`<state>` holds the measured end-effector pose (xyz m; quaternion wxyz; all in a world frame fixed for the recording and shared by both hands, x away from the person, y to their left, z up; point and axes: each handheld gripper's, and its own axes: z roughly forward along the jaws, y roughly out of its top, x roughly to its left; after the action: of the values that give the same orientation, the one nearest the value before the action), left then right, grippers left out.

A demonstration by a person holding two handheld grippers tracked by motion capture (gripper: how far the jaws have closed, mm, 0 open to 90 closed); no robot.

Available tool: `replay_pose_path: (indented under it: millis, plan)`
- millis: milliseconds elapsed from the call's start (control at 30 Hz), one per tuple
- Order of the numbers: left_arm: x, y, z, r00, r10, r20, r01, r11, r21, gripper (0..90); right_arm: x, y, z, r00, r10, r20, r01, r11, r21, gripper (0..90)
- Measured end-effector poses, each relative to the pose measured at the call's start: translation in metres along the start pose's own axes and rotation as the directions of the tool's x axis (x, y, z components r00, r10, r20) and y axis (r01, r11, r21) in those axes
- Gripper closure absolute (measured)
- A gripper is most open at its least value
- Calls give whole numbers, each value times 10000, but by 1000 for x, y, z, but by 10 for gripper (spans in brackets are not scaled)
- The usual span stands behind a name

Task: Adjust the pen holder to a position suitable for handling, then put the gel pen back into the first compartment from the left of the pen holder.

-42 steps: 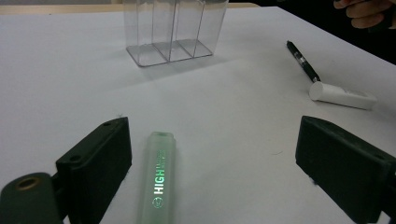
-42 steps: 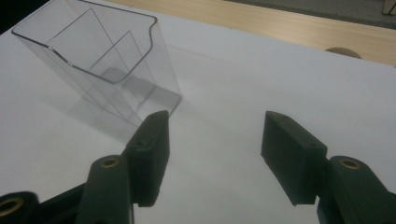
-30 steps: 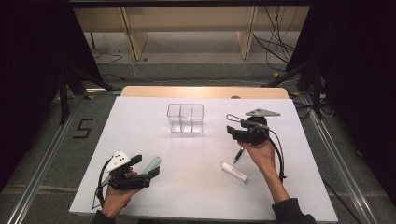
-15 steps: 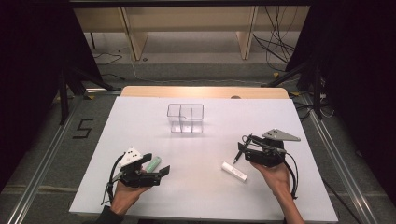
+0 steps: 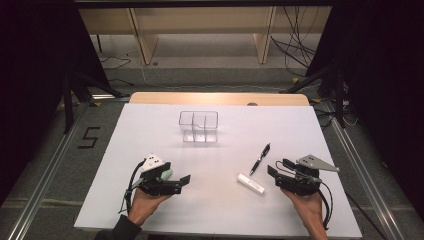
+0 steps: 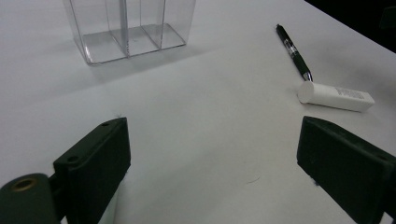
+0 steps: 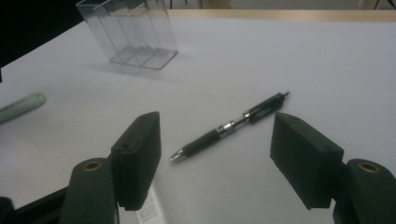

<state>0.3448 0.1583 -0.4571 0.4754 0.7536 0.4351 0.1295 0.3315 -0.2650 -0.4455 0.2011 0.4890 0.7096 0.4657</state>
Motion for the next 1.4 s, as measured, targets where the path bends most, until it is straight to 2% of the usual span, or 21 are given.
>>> replay_pose_path:
  millis: [233,367,567,933,1200,1300,1400]
  plan:
    - [-5,3,3,9999,76,125,-77,9999,84,93,0,-13,-5,9999,165,50,-164,9998,-103,335]
    - [-6,5,5,9996,181,209,-183,9998,119,93,5,-16,-9,9999,-69,-79,67,9996,-272,328]
    - [-9,6,6,9991,192,373,-197,9997,128,93,9,-19,-14,9997,-78,-230,67,9989,-466,290]
    - [-20,15,15,9971,500,574,-519,9982,316,93,13,-24,-20,9997,-199,-105,195,9988,-447,256]
    - [-27,32,31,9945,871,573,-907,9939,631,93,12,-27,-25,9998,-185,-57,182,9987,-475,248]
    - [-28,40,37,9949,827,585,-869,9934,745,93,11,-28,-26,9999,-143,-56,140,9989,-452,245]
    - [-35,47,46,9923,1119,534,-1164,9891,905,95,10,-28,-27,9999,-59,-131,53,9988,-481,241]
